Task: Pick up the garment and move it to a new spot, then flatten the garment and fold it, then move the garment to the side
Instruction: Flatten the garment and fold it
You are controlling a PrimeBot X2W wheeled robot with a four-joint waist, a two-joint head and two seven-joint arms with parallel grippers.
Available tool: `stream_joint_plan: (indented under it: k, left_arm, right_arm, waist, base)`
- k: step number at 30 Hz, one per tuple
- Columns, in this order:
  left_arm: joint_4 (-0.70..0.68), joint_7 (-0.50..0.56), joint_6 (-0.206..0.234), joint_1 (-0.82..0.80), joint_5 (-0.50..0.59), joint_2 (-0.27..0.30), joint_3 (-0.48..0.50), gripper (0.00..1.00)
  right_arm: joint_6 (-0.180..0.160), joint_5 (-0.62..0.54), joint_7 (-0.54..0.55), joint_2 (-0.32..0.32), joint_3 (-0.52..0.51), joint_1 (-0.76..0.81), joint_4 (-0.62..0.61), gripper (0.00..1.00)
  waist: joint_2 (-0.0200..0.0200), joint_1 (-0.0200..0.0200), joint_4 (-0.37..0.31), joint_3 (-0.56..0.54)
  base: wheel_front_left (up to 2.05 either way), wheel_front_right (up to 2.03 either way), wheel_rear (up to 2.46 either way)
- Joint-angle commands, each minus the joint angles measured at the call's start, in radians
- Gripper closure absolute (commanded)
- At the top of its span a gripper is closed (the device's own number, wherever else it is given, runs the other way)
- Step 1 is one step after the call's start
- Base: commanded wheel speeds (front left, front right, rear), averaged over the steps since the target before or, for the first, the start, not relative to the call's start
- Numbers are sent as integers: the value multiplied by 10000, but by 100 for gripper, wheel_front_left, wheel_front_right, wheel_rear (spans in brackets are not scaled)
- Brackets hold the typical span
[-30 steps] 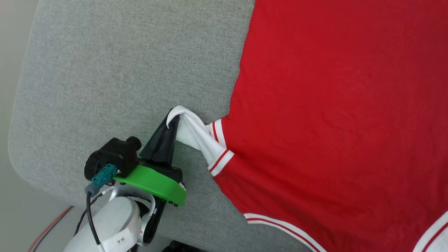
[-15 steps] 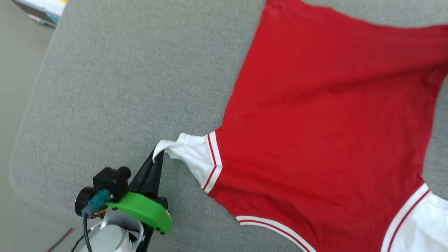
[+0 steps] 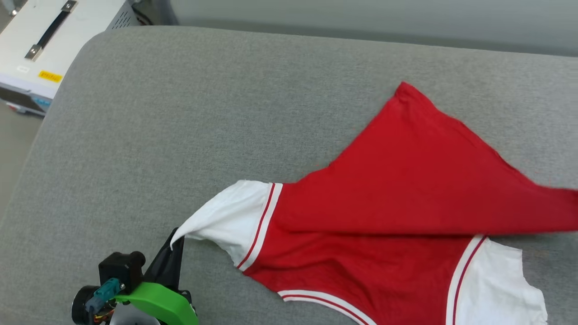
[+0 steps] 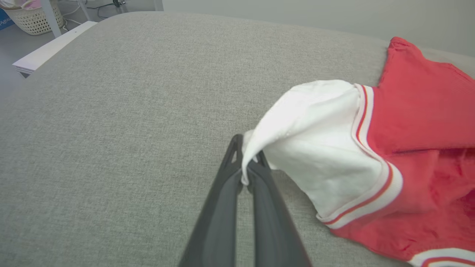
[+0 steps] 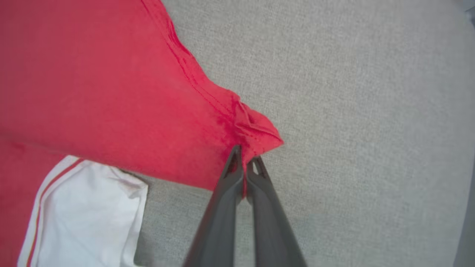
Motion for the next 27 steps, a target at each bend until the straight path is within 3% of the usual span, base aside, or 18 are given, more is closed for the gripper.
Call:
stream_joint_plan:
  k: [1, 8, 14, 15, 16, 21, 27]
  left_arm:
    - [-34, -1, 105, 184, -41, 83, 57, 100]
    - [-94, 22, 183, 277, -19, 134, 13, 100]
    - [-43, 53, 187, 184, 12, 108, -55, 100]
    - [-28, 54, 194, 180, 12, 108, -59, 100]
    - [-17, 59, 201, 180, 12, 111, -63, 100]
    - [2, 105, 232, 166, 48, 135, -123, 100]
    - [-91, 156, 239, 27, 115, 105, -213, 100]
  right_arm:
    - [-7, -27, -34, 249, -334, 738, -155, 100]
    - [-7, -365, 262, 2194, -2234, 4193, -673, 100]
    - [-7, -778, 359, 3761, -2615, 5391, -509, 100]
    - [-7, -853, 232, 3916, -2737, 5352, -522, 66]
    - [-7, -939, 130, 3988, -2825, 5295, -555, 0]
    - [-7, -1317, -338, 3870, -3243, 4753, -1264, 0]
    - [-7, -1608, -454, 3153, -3527, 3545, -2633, 0]
  waist:
    - [-1, 1, -609, -582]
    - [-1, 1, -751, -627]
    - [-1, 1, -738, -574]
    - [-1, 1, -751, -576]
    - [-1, 1, -762, -582]
    - [-1, 1, -779, -679]
    - [-1, 1, -637, -607]
  base:
    - [0, 0, 0]
    - [0, 0, 0]
    - [0, 0, 0]
    - [0, 0, 0]
    - [0, 0, 0]
    - [0, 0, 0]
    - [0, 0, 0]
